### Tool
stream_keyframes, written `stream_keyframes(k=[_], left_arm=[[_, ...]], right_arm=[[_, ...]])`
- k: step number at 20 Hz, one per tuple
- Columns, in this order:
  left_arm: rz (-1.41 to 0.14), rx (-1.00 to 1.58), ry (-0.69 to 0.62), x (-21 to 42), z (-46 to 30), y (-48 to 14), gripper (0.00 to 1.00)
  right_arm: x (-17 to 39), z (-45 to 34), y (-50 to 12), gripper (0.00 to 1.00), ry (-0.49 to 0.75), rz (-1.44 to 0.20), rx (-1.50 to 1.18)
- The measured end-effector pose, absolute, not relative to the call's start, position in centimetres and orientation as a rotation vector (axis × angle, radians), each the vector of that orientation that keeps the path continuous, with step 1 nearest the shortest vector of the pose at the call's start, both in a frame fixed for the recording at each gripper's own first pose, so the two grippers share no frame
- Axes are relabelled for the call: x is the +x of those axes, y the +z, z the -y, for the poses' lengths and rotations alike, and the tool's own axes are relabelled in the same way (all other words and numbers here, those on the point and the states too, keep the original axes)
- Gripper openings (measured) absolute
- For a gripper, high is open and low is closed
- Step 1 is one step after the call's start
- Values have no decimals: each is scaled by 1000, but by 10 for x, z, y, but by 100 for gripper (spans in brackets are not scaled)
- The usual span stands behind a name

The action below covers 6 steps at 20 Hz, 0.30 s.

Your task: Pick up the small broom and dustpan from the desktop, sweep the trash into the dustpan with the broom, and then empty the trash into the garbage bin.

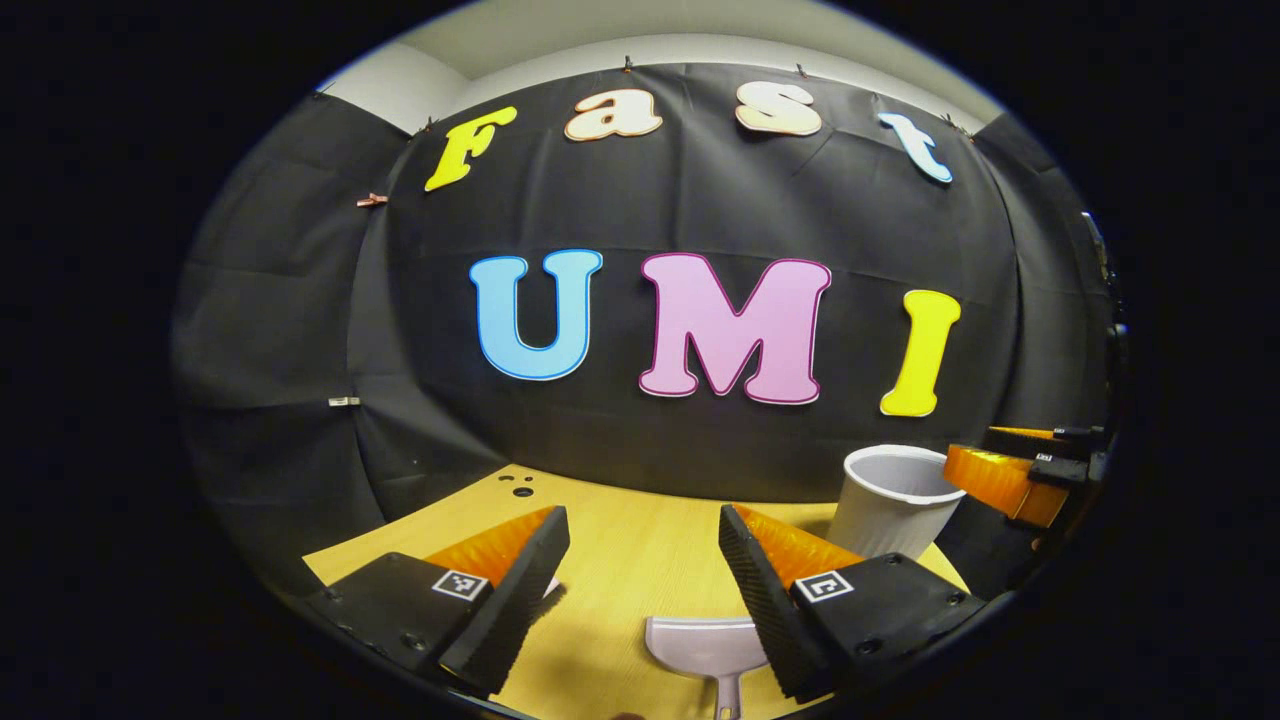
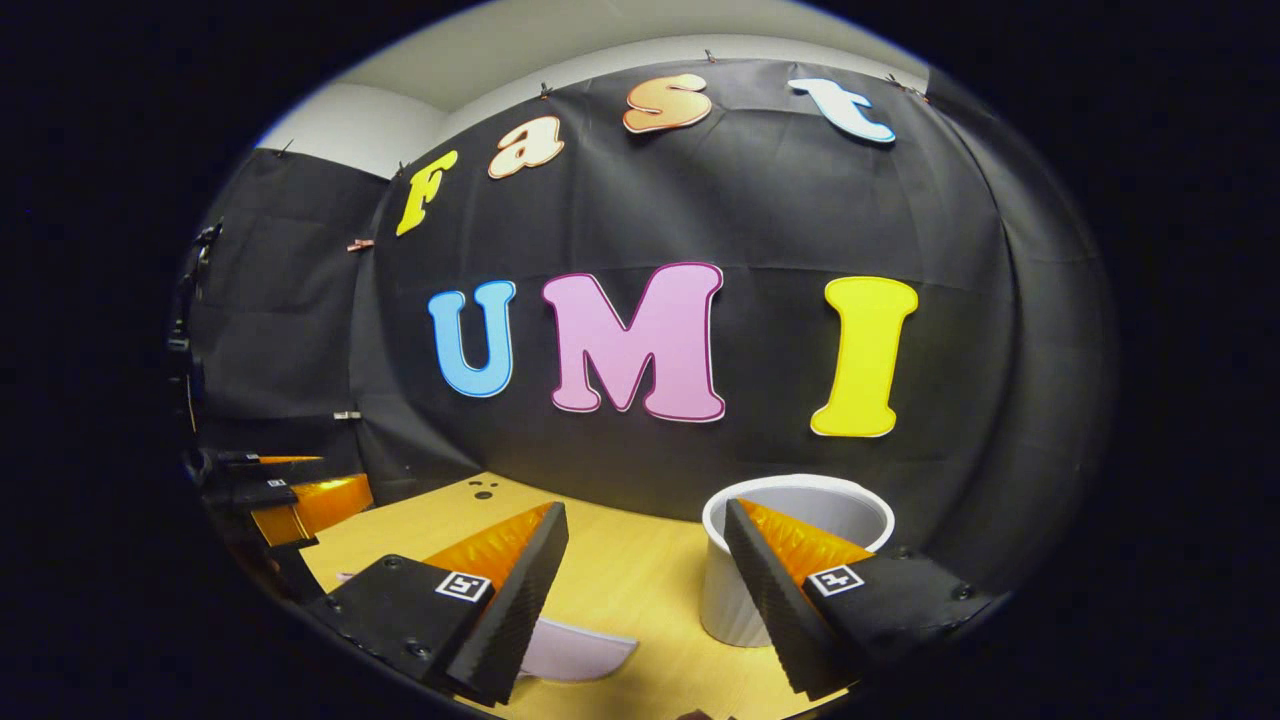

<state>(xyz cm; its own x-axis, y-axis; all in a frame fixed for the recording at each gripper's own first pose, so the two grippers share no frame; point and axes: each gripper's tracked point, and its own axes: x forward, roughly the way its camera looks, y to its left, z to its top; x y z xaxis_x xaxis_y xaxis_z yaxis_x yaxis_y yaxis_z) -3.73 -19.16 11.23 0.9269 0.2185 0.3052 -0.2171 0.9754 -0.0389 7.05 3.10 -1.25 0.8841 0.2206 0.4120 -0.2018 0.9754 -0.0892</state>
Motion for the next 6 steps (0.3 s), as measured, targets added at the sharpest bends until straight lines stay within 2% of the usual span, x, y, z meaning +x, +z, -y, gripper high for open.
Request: stream_keyframes(k=[6], left_arm=[[317,39,213,-67,175,118,95]], right_arm=[[58,-55,-17,99,207,386,-46]])
